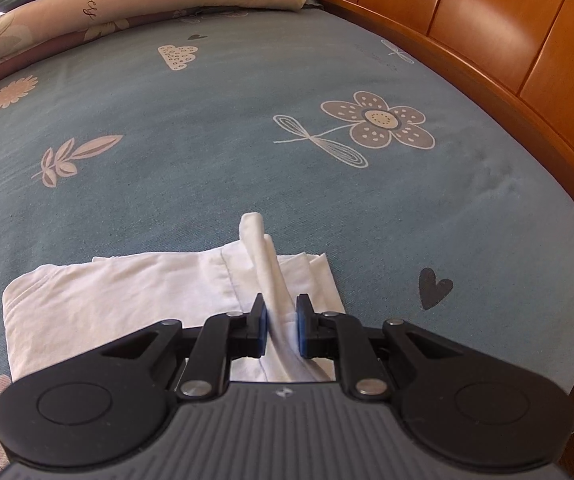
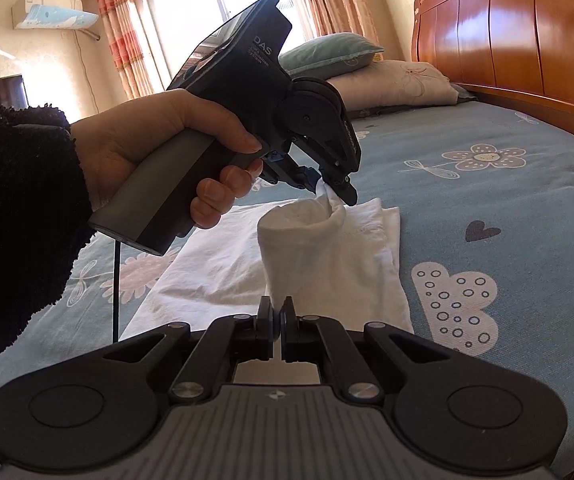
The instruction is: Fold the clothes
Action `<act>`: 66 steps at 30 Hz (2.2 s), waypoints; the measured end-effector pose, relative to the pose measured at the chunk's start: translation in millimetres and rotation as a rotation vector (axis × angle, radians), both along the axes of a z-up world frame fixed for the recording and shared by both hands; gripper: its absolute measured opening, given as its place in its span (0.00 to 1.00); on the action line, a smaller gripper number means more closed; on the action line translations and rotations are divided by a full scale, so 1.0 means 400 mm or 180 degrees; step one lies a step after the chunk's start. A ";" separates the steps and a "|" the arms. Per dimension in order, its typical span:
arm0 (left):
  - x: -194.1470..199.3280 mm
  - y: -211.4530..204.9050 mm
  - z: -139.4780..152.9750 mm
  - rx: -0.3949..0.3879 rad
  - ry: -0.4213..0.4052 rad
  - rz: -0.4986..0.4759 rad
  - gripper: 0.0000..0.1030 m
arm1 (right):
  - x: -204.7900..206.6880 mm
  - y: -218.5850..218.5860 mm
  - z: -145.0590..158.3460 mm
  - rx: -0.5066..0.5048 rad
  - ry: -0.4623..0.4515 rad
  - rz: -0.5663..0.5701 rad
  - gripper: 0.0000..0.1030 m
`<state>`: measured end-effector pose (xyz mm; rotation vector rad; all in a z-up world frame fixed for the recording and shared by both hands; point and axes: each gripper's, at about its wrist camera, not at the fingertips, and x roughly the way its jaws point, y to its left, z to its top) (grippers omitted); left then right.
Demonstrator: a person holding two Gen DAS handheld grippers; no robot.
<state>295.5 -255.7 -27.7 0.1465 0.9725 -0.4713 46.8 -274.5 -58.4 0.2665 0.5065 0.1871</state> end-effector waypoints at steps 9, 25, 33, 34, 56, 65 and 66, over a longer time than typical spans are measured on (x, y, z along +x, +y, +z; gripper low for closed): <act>-0.006 -0.064 -0.025 0.0136 -0.0078 -0.0120 0.12 | -0.008 -0.026 -0.023 0.0070 0.0085 -0.0095 0.04; -0.028 -0.089 -0.021 -0.0031 -0.0094 -0.0344 0.23 | 0.010 -0.134 -0.108 0.0652 0.0385 -0.0353 0.38; -0.148 0.091 0.059 0.0186 -0.0530 -0.0460 0.49 | 0.018 -0.172 -0.133 0.1098 0.0359 -0.0299 0.46; -0.167 0.114 0.060 0.0237 -0.0570 -0.0461 0.49 | 0.019 -0.169 -0.132 0.1070 0.0349 -0.0295 0.46; -0.587 0.347 -0.122 0.0859 -0.1235 -0.0433 0.72 | -0.033 -0.154 -0.110 0.0623 -0.0035 -0.0738 0.66; -0.568 0.354 -0.156 0.1301 -0.1572 -0.0178 0.74 | -0.049 -0.148 -0.098 0.0512 -0.0148 -0.0810 0.66; -0.567 0.362 -0.157 0.1269 -0.1550 -0.0155 0.74 | -0.054 -0.146 -0.091 0.0467 -0.0199 -0.0823 0.66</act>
